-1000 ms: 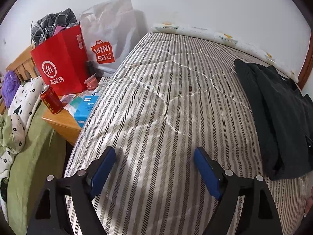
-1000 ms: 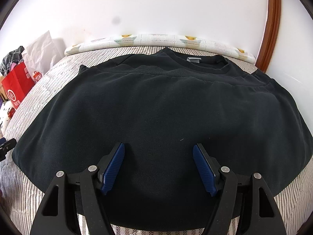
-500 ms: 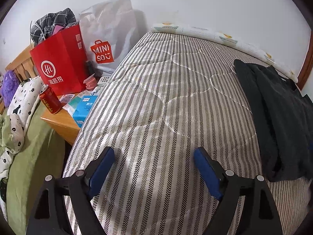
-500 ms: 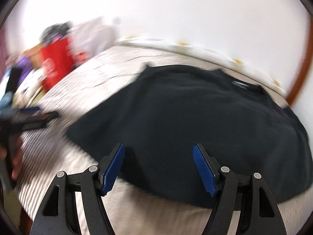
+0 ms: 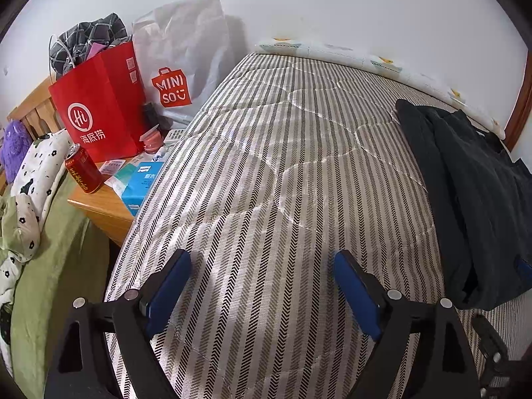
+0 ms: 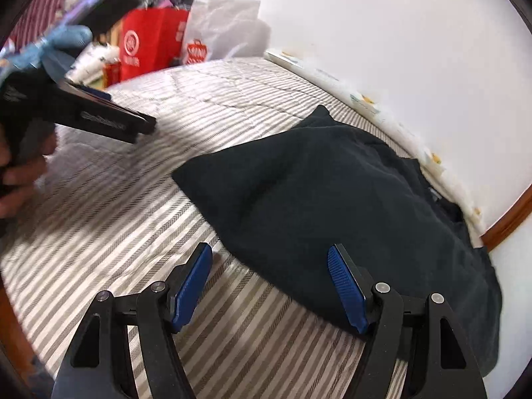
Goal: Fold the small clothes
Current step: 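Grasp the sweatshirt hem with the right tool and lift it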
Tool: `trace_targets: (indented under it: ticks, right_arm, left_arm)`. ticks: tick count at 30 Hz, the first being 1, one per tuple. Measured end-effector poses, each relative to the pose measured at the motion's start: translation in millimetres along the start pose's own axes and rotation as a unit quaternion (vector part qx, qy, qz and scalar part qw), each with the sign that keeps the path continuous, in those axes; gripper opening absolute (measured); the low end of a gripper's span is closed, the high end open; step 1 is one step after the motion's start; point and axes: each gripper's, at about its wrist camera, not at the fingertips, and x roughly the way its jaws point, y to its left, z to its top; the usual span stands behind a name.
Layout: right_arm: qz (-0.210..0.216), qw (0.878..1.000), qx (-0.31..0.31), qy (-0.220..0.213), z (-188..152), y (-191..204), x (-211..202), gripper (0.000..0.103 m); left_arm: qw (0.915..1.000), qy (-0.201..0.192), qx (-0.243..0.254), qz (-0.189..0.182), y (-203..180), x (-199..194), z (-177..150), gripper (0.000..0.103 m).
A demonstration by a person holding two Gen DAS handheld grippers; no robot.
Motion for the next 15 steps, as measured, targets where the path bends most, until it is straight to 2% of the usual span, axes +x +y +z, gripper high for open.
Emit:
trace_targets:
  ticks: [3,6,8,9,10,11,13,15]
  right_arm:
    - [-0.022,1.0,-0.005,-0.002,13.2,5.0,10.0,0.071]
    - [-0.019,1.0,0.01,-0.003,27.3,0.9,25.3,0.071]
    - [-0.01,1.0,0.018,-0.009,32.6,0.3,31.7,0.067]
    - [-0.002,1.0,0.021,-0.007,35.6,-1.2,36.3,0.053]
    - [0.002,1.0,0.025,-0.004,38.2,-4.3,39.9,0.034]
    - [0.0,1.0,0.03,-0.008,41.1,-8.0,40.3,0.025]
    - [0.023,0.998,0.05,-0.009,45.8,-19.1,38.6,0.018]
    - [0.051,0.995,0.088,-0.019,47.7,-37.8,30.8,0.016]
  left_arm:
    - [1.0,0.0,0.0,0.0,0.1,-0.1,0.0,0.087]
    - [1.0,0.0,0.0,0.001,-0.1,-0.2,0.1,0.088]
    - [1.0,0.0,0.0,0.0,0.5,-0.3,0.1,0.088]
    - [1.0,0.0,-0.001,0.0,0.2,-0.3,0.2,0.088]
    - [1.0,0.0,0.0,0.0,-0.4,-0.3,0.2,0.087]
    - [1.0,-0.001,0.0,0.0,-1.1,-0.8,-0.4,0.086]
    - [1.0,-0.001,-0.004,-0.007,-1.9,-2.9,-0.6,0.086]
    - [0.9998,0.003,-0.005,-0.017,-7.0,-6.4,-1.7,0.086]
